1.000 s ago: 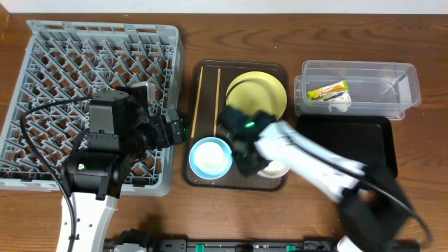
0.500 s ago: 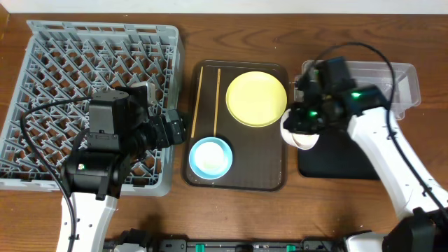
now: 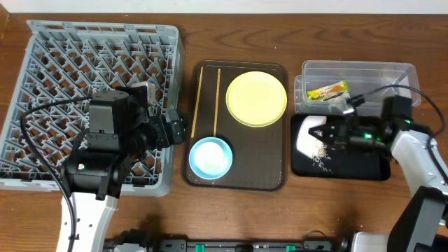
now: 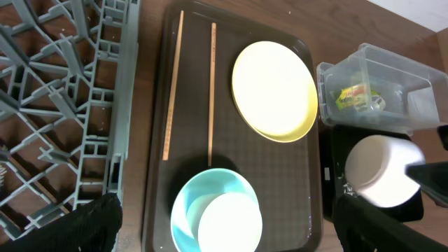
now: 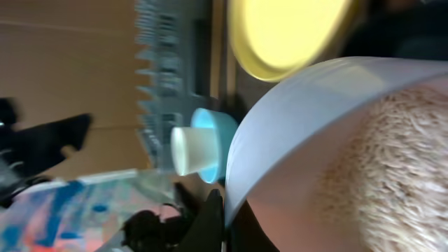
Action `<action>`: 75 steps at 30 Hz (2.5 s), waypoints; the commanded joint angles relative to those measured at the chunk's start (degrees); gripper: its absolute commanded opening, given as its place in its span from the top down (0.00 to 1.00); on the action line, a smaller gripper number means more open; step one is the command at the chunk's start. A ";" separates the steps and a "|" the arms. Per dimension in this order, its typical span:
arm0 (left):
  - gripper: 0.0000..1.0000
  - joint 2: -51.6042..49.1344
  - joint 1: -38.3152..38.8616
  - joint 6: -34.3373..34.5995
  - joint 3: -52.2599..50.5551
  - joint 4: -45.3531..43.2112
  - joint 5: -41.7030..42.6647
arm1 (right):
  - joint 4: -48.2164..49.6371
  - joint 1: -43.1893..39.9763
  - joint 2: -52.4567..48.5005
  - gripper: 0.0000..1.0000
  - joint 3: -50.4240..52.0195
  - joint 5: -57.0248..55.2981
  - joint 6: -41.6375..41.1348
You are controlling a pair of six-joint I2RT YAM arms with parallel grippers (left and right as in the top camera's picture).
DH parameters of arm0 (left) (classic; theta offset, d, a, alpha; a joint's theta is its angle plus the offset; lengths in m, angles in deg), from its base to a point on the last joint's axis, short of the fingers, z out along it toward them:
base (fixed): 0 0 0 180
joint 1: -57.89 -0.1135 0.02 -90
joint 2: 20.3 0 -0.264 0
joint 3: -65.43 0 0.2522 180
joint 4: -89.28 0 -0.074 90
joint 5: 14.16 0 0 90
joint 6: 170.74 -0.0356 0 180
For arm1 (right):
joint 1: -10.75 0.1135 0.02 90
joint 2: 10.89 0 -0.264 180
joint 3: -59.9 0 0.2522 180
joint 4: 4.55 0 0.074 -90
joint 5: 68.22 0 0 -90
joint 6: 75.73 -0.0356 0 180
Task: Sort waste into correct bins and load items into the dishwasher
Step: 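Tip the white bowl over the black tray to dump the rice, then set the white bowl back down on the brown tray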
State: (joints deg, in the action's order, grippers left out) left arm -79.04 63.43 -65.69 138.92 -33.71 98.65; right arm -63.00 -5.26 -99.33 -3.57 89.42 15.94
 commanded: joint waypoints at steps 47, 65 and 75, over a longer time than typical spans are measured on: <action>0.03 0.00 0.28 0.11 0.76 0.02 0.74 | -0.74 -3.13 0.04 0.99 2.75 7.78 8.41; 0.04 0.00 0.28 0.11 0.76 0.02 0.74 | -7.50 2.03 3.41 0.99 -2.10 -5.40 5.40; 0.04 0.00 0.28 0.09 0.76 0.02 0.72 | -7.61 29.90 6.80 0.99 -19.67 -43.58 -9.11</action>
State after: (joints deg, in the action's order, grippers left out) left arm -79.04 63.43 -65.69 138.92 -33.71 98.65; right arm -71.39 17.34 -92.95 -21.25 61.22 13.08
